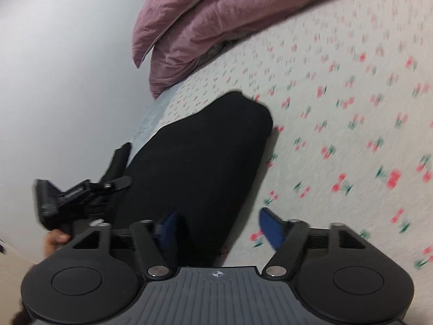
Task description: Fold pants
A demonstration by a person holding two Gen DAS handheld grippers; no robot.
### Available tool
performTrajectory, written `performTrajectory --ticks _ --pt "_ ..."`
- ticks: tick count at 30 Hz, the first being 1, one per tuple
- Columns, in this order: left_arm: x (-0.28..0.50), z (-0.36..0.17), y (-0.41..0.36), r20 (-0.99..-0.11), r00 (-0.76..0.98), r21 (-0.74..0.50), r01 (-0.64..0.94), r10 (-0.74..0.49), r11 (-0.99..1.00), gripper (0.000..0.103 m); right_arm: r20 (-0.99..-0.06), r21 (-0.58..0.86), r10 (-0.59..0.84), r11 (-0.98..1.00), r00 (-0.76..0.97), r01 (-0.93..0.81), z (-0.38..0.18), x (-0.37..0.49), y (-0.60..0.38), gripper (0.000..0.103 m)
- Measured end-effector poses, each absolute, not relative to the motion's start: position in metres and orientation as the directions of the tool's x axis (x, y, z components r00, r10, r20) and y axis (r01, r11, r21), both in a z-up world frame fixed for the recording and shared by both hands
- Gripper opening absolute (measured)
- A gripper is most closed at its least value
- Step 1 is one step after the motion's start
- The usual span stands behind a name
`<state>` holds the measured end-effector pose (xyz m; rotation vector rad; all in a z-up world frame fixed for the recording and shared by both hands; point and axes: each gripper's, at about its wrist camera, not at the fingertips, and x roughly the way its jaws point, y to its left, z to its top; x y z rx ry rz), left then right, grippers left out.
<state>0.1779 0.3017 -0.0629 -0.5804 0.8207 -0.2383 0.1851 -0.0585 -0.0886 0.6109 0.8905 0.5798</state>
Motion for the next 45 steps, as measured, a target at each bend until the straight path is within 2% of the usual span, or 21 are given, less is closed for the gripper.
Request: performTrajectory --ticks 3,4,7,9,13,16,18,21,31,37,40,42,43,45 --pt "0.192 -0.082 0.311 -0.583 0.628 -0.674 -0.020 -0.515 0.739 0.081 -0.474 0.773 0.730 0.613 0.493 -0.163 -0.100 0.188 -0.059 0.053" --pt "0.195 -0.087 0.313 -0.563 0.628 -0.700 -0.016 -0.538 0.714 0.081 -0.462 0.789 0.736 0.596 0.495 -0.149 -0.103 0.189 -0.058 0.047" --pt "0.198 -0.095 0.315 -0.521 0.640 -0.749 -0.025 -0.565 0.662 0.079 -0.433 0.829 0.747 0.549 0.505 -0.102 -0.111 0.196 -0.052 0.041" --pt "0.197 -0.098 0.311 -0.514 0.655 -0.752 -0.034 -0.554 0.658 0.072 -0.409 0.857 0.754 0.511 0.515 -0.068 -0.114 0.200 -0.048 0.039" --pt "0.188 -0.100 0.302 -0.501 0.697 -0.766 -0.082 -0.513 0.637 0.057 -0.395 0.878 0.745 0.478 0.537 -0.017 -0.109 0.198 -0.049 0.025" --pt "0.177 -0.095 0.295 -0.471 0.716 -0.792 -0.087 -0.515 0.604 0.041 -0.384 0.877 0.737 0.480 0.556 -0.032 -0.099 0.189 -0.061 0.023" --pt "0.172 -0.089 0.285 -0.451 0.715 -0.812 -0.079 -0.534 0.579 0.035 -0.384 0.874 0.727 0.486 0.570 -0.030 -0.090 0.185 -0.075 0.022" --pt "0.172 -0.081 0.258 -0.458 0.695 -0.807 -0.065 -0.554 0.587 0.033 -0.382 0.871 0.704 0.491 0.598 -0.021 -0.077 0.178 -0.107 0.022" --pt "0.203 -0.077 0.128 -0.419 0.646 -0.828 0.017 -0.638 0.561 0.031 -0.430 0.828 0.561 0.557 0.707 0.061 -0.052 0.158 -0.238 0.022" --pt "0.222 -0.067 0.080 -0.409 0.658 -0.810 0.058 -0.632 0.584 0.030 -0.378 0.834 0.524 0.551 0.763 0.035 -0.044 0.180 -0.278 0.022" --pt "0.236 -0.065 0.066 -0.356 0.677 -0.832 0.083 -0.644 0.548 0.030 -0.337 0.810 0.499 0.585 0.799 -0.024 -0.032 0.194 -0.290 0.022" --pt "0.246 -0.068 0.056 -0.324 0.690 -0.841 0.104 -0.648 0.531 0.032 -0.348 0.770 0.456 0.637 0.819 -0.027 -0.032 0.206 -0.297 0.027" --pt "0.253 -0.070 0.051 -0.325 0.698 -0.835 0.105 -0.638 0.541 0.033 -0.378 0.735 0.416 0.678 0.827 -0.006 -0.035 0.213 -0.299 0.034" --pt "0.268 -0.078 0.036 -0.397 0.709 -0.771 0.086 -0.582 0.631 0.043 -0.467 0.600 0.274 0.796 0.841 0.074 -0.045 0.223 -0.299 0.039"
